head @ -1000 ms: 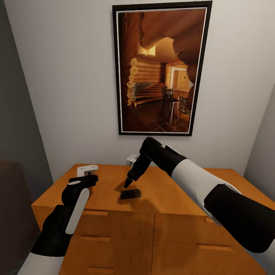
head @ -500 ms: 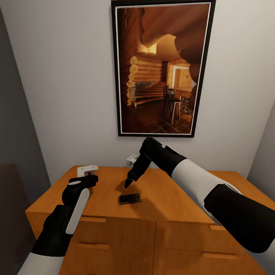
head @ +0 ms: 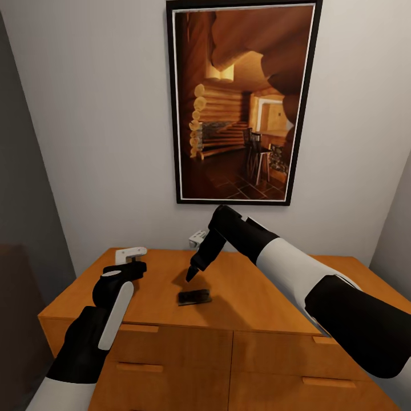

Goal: Take the four mousetraps from the cabinet in the bathroom and place them on the bathroom floor. Make sure all four end up on the same floor surface, and ensure that at least two of them are either under or directly next to the same bathroom sink.

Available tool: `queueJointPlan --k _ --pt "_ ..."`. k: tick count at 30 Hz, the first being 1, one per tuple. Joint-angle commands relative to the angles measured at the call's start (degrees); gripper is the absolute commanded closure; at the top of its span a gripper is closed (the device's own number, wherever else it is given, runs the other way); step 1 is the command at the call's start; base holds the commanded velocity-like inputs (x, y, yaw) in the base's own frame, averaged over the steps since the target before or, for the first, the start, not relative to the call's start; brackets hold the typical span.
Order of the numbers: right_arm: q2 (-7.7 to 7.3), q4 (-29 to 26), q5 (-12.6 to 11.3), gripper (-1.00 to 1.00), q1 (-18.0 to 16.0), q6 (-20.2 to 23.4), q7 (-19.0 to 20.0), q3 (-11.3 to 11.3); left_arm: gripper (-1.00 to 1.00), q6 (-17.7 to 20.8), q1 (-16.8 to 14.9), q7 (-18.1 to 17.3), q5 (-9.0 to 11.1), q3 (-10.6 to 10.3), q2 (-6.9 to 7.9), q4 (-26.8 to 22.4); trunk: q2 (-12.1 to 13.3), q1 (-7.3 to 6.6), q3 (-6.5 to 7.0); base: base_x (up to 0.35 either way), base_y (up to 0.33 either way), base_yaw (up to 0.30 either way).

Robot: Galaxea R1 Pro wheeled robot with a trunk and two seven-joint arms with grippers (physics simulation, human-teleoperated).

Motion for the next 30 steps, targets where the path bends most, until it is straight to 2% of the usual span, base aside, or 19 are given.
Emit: queueJointPlan --k 1,30 --pt "0.01 -0.05 0.49 -1.0 -0.05 0.24 0.58 -0.02 1.0 0.15 -0.05 0.65 0.52 -0.06 0.01 -0.05 -0.04 0.0 -0.07 0.0 0.0 0.0" --pt "0.01 -0.04 0.06 -1.0 -0.02 0.24 0.64 0.01 1.0 0.11 -0.05 0.62 0.87 -0.05 0.01 -0.05 -0.04 0.0 -0.07 0.018 0.0 0.0"
